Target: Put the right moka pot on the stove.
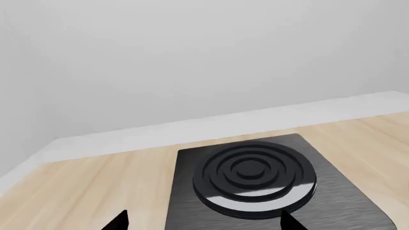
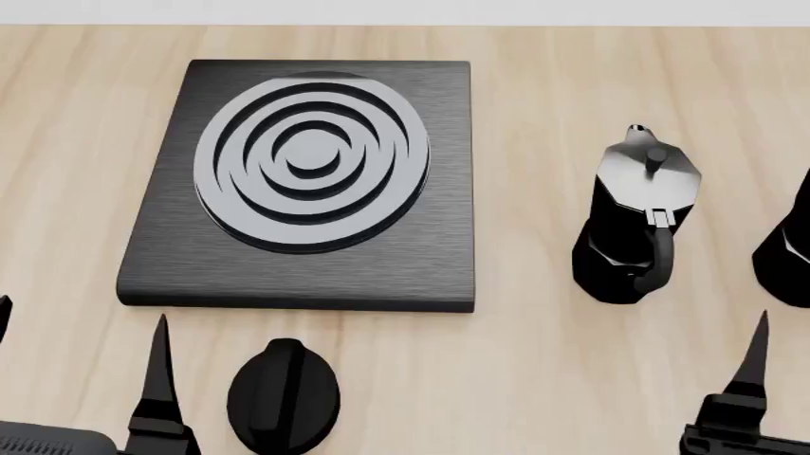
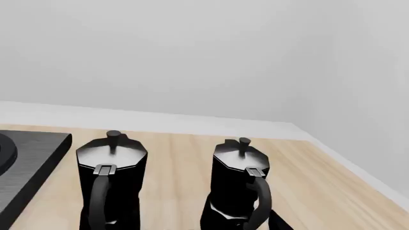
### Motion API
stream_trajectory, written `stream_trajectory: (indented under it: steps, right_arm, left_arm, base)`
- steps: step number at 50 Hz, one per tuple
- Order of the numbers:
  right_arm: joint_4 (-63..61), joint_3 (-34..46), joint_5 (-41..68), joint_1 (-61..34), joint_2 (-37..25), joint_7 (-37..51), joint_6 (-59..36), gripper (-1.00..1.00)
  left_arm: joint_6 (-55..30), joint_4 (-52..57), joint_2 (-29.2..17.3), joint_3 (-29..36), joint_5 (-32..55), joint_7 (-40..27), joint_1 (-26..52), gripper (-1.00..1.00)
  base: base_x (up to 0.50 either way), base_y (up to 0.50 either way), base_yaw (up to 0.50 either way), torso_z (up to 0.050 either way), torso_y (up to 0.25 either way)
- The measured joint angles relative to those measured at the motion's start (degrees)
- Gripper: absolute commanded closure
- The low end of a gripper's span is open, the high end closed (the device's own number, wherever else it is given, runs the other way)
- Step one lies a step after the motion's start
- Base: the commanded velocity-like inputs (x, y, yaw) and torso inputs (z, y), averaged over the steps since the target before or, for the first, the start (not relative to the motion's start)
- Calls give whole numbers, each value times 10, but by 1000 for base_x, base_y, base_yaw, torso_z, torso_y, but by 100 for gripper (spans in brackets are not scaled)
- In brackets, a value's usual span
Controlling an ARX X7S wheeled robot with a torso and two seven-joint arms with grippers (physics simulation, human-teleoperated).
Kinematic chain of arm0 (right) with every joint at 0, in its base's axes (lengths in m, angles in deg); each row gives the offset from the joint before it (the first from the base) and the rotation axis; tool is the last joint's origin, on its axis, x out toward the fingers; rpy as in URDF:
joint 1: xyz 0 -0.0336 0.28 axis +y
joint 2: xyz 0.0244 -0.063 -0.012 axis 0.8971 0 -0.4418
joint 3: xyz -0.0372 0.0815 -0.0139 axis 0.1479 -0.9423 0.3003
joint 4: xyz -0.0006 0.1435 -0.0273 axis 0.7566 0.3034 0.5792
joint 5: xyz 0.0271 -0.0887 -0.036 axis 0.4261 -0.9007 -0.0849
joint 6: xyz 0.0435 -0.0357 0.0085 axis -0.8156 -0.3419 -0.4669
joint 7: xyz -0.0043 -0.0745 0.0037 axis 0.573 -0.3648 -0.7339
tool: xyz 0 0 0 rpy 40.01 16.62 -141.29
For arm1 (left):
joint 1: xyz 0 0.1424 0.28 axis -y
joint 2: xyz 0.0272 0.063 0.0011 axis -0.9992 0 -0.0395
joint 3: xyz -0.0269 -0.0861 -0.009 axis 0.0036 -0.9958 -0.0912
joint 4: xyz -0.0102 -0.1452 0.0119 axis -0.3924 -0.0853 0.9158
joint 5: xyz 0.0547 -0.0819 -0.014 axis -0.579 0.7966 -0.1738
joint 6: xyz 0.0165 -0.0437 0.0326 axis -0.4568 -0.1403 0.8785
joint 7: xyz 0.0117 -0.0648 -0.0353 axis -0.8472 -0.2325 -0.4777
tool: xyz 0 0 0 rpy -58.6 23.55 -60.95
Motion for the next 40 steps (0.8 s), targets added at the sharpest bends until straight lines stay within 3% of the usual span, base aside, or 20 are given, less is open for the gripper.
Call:
stream_trajectory:
  steps: [40]
  right_arm:
    - [128, -6, 41, -112, -30, -28, -48, -100]
  left_arm:
    - [-6, 0, -3, 1, 4, -11, 3, -100]
  base:
    - [0, 0, 0, 0, 0]
